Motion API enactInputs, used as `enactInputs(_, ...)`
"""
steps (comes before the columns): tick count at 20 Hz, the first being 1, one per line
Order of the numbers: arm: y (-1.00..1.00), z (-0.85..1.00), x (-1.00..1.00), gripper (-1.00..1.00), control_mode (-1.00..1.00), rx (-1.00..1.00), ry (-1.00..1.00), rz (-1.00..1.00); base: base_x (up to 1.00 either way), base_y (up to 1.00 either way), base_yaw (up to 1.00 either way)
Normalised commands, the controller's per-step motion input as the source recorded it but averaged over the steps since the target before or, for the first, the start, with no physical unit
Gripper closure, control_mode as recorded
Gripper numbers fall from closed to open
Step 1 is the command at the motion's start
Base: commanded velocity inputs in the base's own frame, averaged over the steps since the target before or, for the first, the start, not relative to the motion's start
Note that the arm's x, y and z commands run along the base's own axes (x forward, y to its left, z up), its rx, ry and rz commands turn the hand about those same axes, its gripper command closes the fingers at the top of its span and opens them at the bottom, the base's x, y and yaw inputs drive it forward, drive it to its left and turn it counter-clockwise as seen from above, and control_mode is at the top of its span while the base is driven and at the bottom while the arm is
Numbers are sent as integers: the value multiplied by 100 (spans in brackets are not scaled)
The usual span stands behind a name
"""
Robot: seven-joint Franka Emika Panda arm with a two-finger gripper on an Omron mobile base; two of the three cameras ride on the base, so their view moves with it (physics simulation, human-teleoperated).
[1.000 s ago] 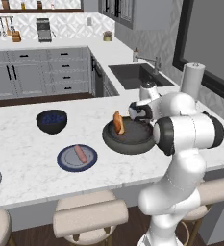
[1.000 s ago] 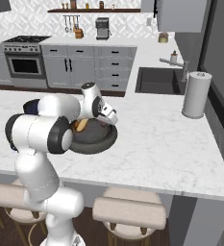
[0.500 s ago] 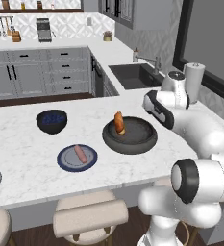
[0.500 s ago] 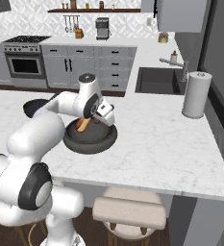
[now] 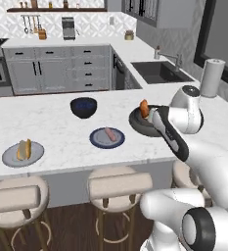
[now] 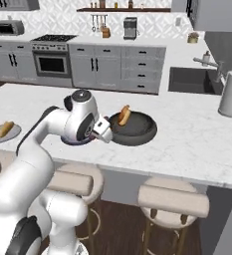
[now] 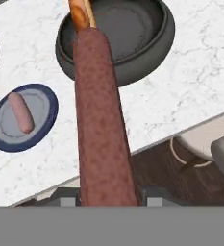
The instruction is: Place one bun and one sausage from the bowl on each plate.
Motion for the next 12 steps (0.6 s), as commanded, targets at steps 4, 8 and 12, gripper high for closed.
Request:
enactInputs(4, 0, 0, 0, 100, 100, 0, 0, 0, -24, 100, 13)
enactInputs(8, 0, 0, 0, 100, 100, 0, 0, 0, 30, 100, 1)
enactInputs(12, 0, 0, 0, 100, 100, 0, 0, 0, 60, 100, 0)
